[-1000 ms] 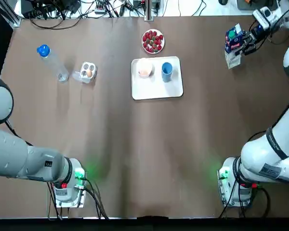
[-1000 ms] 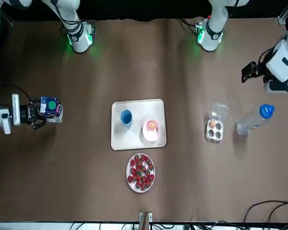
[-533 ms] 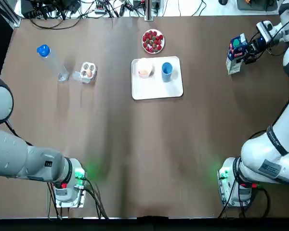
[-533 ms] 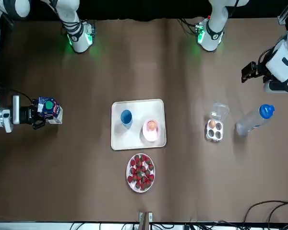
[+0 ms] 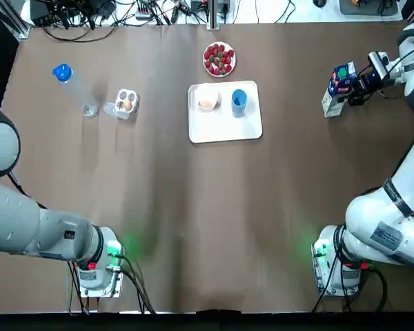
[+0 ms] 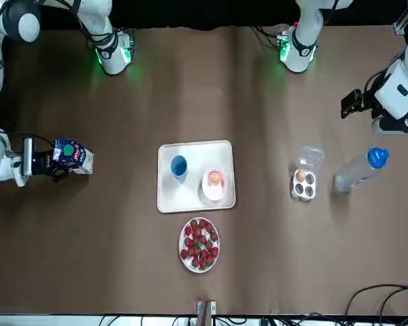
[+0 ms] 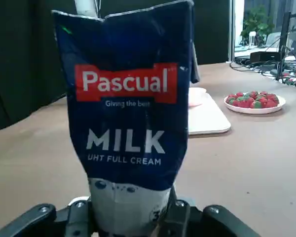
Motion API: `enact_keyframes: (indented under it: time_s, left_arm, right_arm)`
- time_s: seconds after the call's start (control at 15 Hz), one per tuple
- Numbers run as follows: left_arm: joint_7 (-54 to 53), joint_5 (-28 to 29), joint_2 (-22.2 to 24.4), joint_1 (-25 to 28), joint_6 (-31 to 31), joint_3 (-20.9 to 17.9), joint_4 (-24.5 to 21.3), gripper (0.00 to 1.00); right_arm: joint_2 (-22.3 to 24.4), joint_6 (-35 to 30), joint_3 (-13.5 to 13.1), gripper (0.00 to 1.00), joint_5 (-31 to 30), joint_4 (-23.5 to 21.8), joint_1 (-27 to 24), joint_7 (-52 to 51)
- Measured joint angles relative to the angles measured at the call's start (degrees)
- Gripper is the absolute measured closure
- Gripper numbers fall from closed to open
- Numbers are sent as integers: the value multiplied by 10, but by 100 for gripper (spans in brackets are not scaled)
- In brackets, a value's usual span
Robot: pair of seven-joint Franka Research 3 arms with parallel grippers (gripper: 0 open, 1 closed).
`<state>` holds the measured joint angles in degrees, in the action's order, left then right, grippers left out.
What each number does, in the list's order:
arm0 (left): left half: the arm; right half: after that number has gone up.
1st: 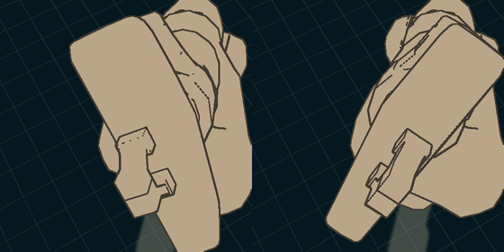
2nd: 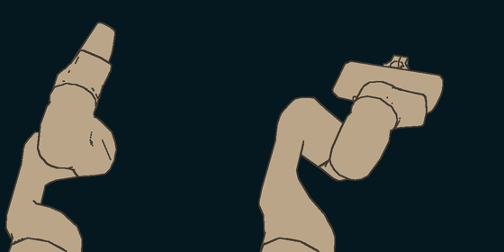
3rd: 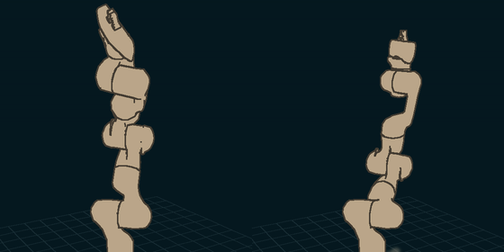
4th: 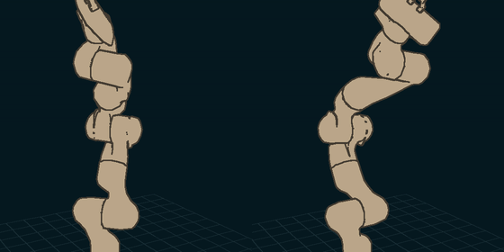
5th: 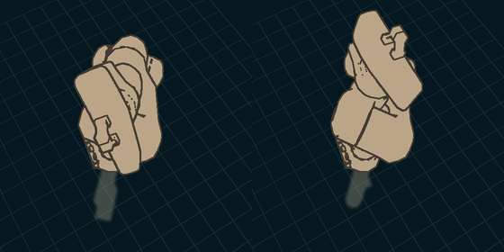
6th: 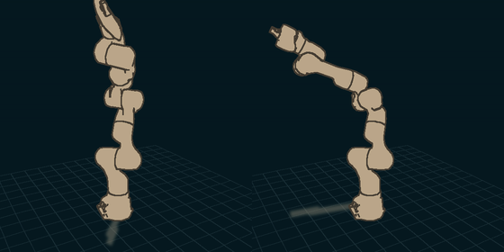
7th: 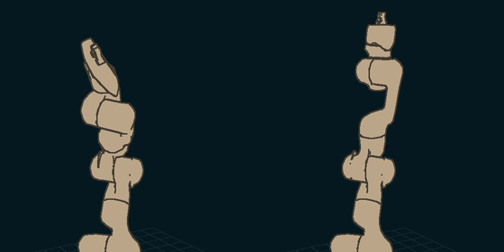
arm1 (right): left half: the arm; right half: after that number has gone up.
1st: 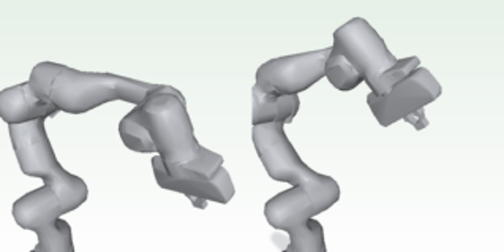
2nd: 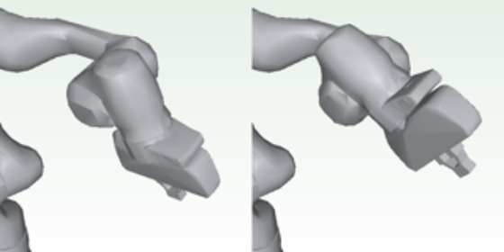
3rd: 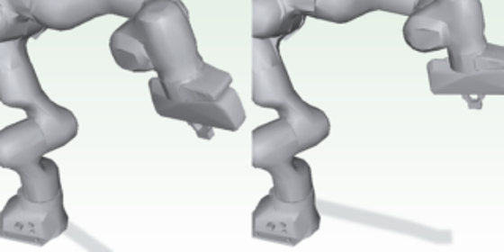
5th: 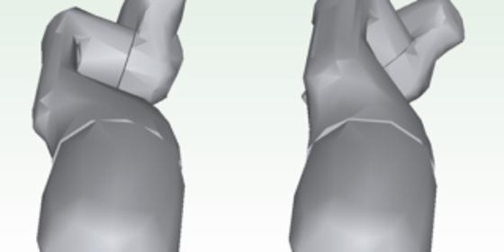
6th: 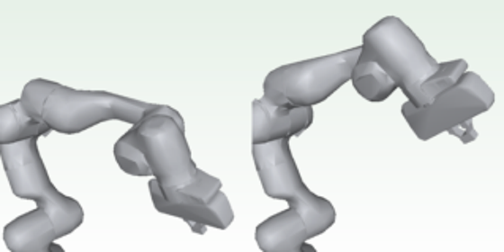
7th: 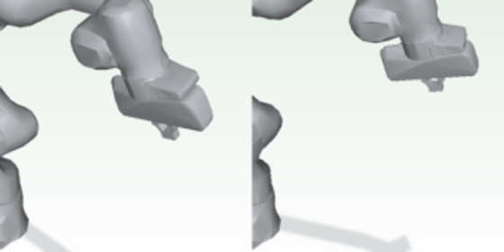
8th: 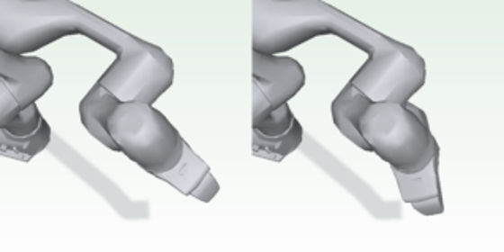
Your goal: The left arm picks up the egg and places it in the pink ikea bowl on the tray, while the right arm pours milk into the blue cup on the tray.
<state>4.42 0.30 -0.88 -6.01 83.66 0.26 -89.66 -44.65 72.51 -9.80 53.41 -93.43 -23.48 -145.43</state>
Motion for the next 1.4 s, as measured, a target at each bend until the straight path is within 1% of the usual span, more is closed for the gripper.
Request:
enact_keyframes:
  time_s: [0.4,0.73,1.13,1.4]
  left_arm:
    - [0,0,-1,0,0,0,0,0]
    - [0,0,-1,0,0,0,0,0]
    - [0,0,-1,0,0,0,0,0]
    - [0,0,-1,0,0,0,0,0]
  right_arm:
    - [-39,-18,16,54,16,15,-21,-1]
    - [-52,-17,17,53,16,19,-26,-3]
    - [-90,-14,19,52,16,46,-26,-24]
    - [-99,-14,19,50,16,55,-26,-26]
